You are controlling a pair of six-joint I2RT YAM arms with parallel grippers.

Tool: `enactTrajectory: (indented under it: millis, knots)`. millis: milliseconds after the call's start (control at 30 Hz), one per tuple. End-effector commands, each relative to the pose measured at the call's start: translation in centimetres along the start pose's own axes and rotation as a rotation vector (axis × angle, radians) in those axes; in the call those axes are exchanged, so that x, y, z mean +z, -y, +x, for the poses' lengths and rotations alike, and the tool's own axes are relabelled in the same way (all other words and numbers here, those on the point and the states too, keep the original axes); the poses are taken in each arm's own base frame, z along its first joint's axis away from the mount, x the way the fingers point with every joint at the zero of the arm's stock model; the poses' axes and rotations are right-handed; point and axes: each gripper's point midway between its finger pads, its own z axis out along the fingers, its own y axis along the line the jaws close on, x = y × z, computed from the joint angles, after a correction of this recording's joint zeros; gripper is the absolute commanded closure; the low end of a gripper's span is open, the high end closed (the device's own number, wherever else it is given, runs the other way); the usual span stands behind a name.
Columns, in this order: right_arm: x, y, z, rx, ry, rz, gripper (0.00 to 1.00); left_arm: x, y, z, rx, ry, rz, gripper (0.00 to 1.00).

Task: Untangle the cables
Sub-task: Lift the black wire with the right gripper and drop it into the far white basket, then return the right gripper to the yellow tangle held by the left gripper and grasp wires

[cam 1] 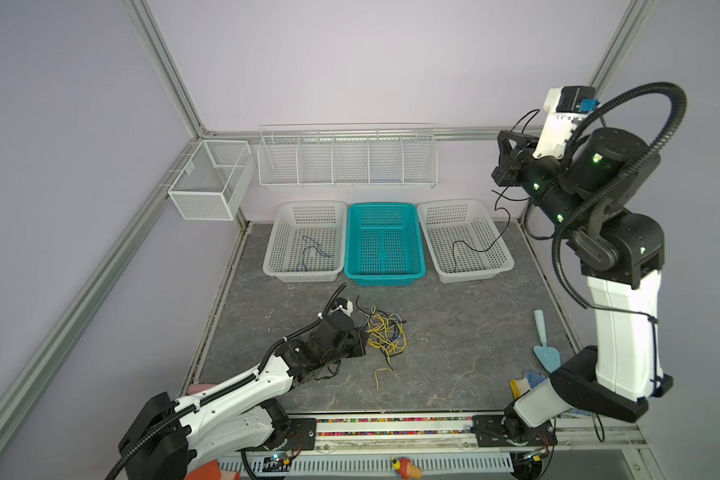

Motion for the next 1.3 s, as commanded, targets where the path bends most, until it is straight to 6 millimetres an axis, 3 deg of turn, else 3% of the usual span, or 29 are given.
enactTrajectory:
  millis: [0,133,267,400,433,533,667,800,933,1167,1267]
  knots:
    - [1.4,-0.3,-2.2,0.036,0.091,-0.054,0.94,0.6,0.9,0.0,-0.016,-0.003,0.05,1.0]
    - [5.1,1.0,-1.5,0.097,0.096,-0.079,0.94,1.4,1.0,0.5,-0.017,-0.034,0.052,1.0]
    - [9.3,4.7,0.6,0.232,0.047,-0.088,0.94,2.2,1.4,0.8,-0.023,-0.056,0.069,1.0]
    - [11.1,5.4,1.9,0.286,0.02,-0.12,0.94,3.0,1.4,1.1,-0.026,-0.069,0.067,1.0]
    - [11.4,6.8,2.1,0.295,0.016,-0.101,0.94,3.3,1.4,1.2,-0.025,-0.072,0.067,1.0]
    - [13.3,7.8,4.5,0.305,-0.038,-0.094,0.94,3.9,1.3,1.5,-0.025,-0.082,0.065,1.0]
    - [16.2,9.8,10.5,0.359,-0.186,-0.055,0.94,4.5,1.4,1.6,-0.027,-0.088,0.064,1.0]
    - [17.5,12.1,16.1,0.354,-0.299,0.035,0.94,4.8,1.6,1.7,-0.029,-0.088,0.07,1.0]
    - [17.4,14.3,20.4,0.381,-0.359,0.129,0.94,4.9,1.7,1.8,-0.029,-0.089,0.07,1.0]
    - [17.4,18.2,31.0,0.452,-0.584,0.266,0.94,5.1,1.9,2.0,-0.03,-0.093,0.079,1.0]
    - [16.9,19.4,34.2,0.476,-0.675,0.305,0.93,5.1,1.9,2.3,-0.028,-0.097,0.078,1.0]
